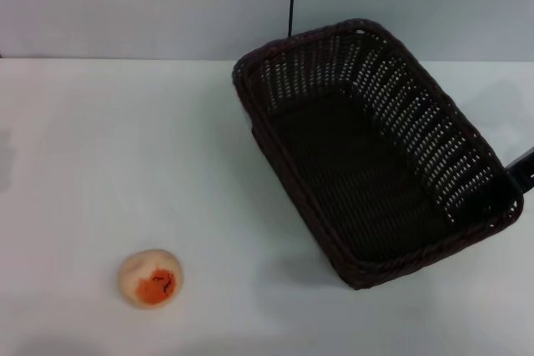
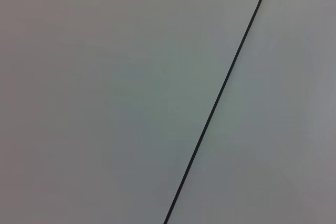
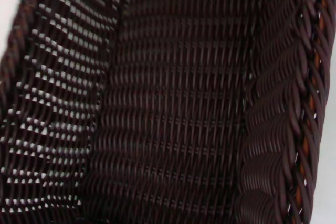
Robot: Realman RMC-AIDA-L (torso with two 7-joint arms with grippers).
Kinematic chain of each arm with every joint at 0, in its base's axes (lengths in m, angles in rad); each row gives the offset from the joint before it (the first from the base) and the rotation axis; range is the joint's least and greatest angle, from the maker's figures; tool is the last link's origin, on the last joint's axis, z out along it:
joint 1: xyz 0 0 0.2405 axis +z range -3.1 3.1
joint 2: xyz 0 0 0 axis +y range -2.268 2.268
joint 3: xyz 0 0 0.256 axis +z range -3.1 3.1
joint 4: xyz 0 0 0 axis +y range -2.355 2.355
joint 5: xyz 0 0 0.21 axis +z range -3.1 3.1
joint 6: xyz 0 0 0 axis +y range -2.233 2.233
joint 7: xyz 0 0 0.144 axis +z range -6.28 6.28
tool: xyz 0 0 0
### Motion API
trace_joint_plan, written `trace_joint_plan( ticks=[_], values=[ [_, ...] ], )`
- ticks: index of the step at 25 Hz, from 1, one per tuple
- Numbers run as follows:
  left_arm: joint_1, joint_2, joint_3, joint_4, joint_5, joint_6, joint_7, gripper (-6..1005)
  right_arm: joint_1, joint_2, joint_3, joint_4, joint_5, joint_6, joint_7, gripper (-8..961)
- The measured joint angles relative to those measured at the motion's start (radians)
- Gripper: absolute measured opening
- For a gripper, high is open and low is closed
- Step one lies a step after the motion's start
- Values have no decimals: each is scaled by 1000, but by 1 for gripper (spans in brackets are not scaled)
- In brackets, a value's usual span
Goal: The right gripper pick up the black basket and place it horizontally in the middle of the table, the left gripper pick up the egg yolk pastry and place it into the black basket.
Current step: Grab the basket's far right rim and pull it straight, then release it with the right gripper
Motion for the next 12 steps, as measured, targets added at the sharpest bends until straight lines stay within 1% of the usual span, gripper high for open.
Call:
trace_joint_plan(
  ticks=[3, 4, 6, 9, 12],
  values=[
    [-8, 1, 0, -1, -1, 3, -13, 701, -19, -11, 6, -3, 55, -4, -12, 241],
    [-11, 2, 0, -1, -1, 4, -13, 701, -31, -19, 13, -4, 85, -4, -20, 240],
    [-14, 3, 0, -1, -1, 5, -13, 701, -36, -22, 22, -4, 98, -4, -27, 239],
    [-22, 3, 0, -1, -2, 6, -15, 700, -44, -28, 80, 3, 137, -10, -70, 238],
    [-29, 3, 0, -1, -2, 7, -17, 700, -51, -31, 103, 8, 164, -20, -92, 236]
  ],
)
